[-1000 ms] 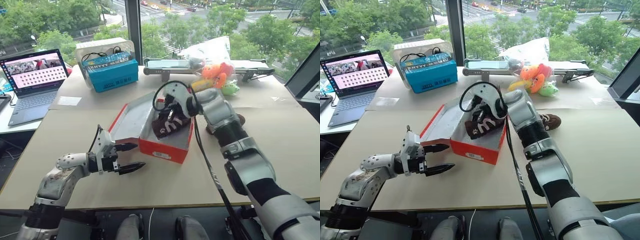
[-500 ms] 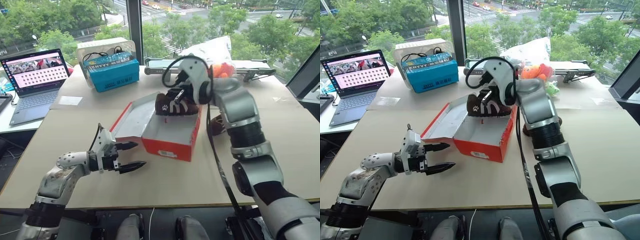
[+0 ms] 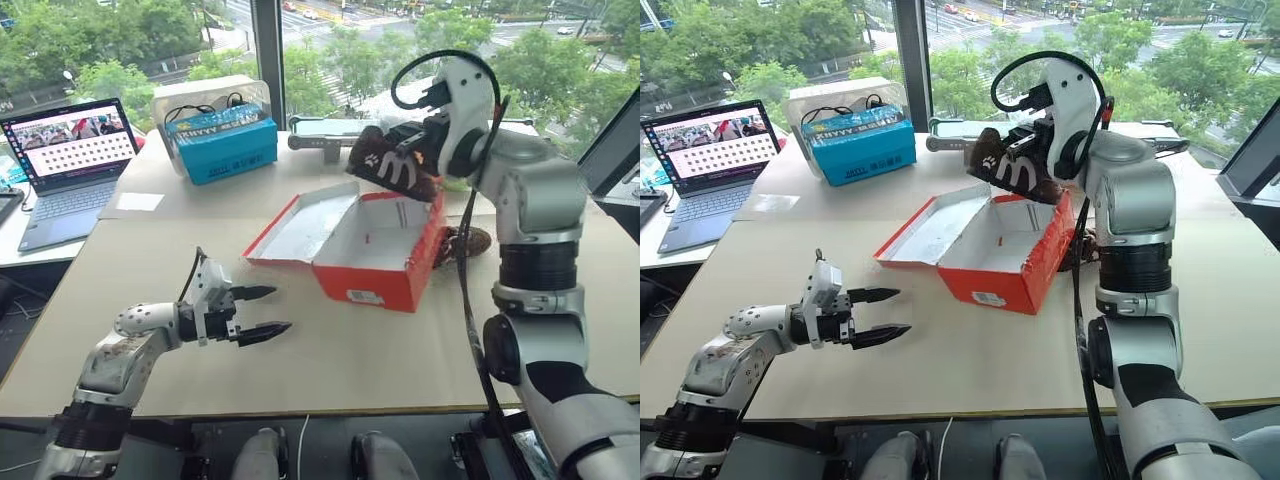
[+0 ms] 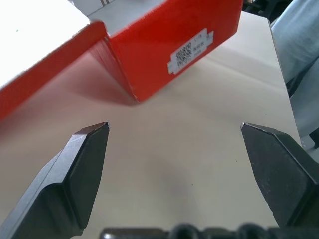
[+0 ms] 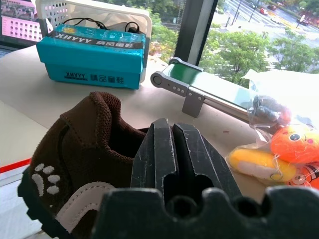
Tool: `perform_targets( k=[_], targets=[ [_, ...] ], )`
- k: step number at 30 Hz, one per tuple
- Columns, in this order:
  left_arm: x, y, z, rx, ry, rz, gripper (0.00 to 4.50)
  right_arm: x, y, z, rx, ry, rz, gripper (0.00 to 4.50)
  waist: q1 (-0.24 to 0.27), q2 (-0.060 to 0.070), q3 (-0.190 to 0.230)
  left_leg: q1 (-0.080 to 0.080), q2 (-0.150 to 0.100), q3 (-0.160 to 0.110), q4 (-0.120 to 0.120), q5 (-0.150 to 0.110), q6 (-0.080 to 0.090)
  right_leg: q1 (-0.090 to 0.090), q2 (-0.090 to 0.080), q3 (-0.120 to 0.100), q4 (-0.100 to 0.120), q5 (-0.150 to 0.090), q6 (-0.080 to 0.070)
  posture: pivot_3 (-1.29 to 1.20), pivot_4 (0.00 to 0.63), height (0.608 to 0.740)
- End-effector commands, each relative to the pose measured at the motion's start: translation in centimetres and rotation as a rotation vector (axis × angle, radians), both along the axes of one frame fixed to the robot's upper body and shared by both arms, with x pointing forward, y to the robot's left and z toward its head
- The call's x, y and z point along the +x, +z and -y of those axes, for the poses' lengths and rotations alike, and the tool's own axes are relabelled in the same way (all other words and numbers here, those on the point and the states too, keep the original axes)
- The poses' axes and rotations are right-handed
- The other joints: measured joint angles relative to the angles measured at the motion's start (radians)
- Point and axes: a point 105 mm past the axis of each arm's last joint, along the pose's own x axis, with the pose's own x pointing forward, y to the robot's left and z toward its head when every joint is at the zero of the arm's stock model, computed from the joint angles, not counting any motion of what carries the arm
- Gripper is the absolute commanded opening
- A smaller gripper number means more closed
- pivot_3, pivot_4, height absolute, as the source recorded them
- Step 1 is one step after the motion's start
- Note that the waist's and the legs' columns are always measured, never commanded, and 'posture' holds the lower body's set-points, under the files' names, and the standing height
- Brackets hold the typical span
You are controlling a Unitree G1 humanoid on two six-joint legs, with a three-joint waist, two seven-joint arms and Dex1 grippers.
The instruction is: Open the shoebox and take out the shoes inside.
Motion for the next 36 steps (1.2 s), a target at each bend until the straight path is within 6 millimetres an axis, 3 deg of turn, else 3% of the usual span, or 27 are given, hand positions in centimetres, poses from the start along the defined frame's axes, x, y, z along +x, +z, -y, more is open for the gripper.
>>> perform_targets(
  k=[1,7,11,18,22,30,36],
  targets=[
    [0.1,0.9,0.3,-0.001,-0.018,0.047,4.50,0.3,-0.4,0.1,0.074,-0.018,0.006,0.03,0.000,0.000,0.000,0.000,0.000,0.000,0.000,0.000,0.000,0.000,0.000,0.000,0.000,0.000,0.000,0.00,0.150,0.736],
    [0.2,0.9,0.1,0.005,-0.007,0.050,4.50,1.3,-2.2,0.2,0.173,-0.042,-0.047,0.03,0.004,0.001,0.000,0.000,0.000,0.000,0.000,0.000,0.000,0.001,0.000,-0.001,0.000,0.000,0.000,0.00,0.150,0.736],
    [0.2,1.0,0.0,0.005,-0.001,0.052,4.50,1.6,-3.5,-1.4,0.196,-0.014,-0.074,0.03,0.002,0.001,0.000,0.000,0.000,0.000,0.001,0.000,0.000,0.002,0.000,-0.001,-0.001,0.000,0.001,0.00,0.150,0.736],
    [0.1,1.0,-0.2,0.007,0.014,0.054,4.50,0.8,-6.0,-8.2,0.206,0.142,-0.150,0.03,-0.011,0.001,0.001,0.000,0.001,0.000,0.001,0.000,0.000,0.002,0.002,0.000,0.000,0.001,0.001,0.00,0.150,0.736],
    [0.1,1.0,-0.3,0.007,0.022,0.055,4.50,0.0,-5.9,-11.1,0.191,0.223,-0.143,0.03,-0.012,0.001,0.001,0.000,0.001,-0.001,0.001,0.000,0.001,0.002,0.003,0.000,0.000,0.001,0.001,0.00,0.150,0.736],
    [-0.1,0.9,-0.4,0.007,0.031,0.054,4.50,-0.2,-4.6,-12.3,0.205,0.270,-0.105,0.03,-0.009,0.001,0.001,0.000,0.001,-0.001,0.001,0.000,0.000,0.002,0.001,-0.001,0.000,0.001,0.001,0.00,0.150,0.736],
    [0.0,0.9,-0.4,0.008,0.034,0.052,4.50,-0.7,-2.1,-12.4,0.249,0.288,-0.051,0.03,-0.009,0.002,0.001,0.000,0.003,-0.001,0.000,0.000,0.000,0.001,0.002,-0.001,0.000,0.001,0.001,0.00,0.150,0.736]
  ],
)
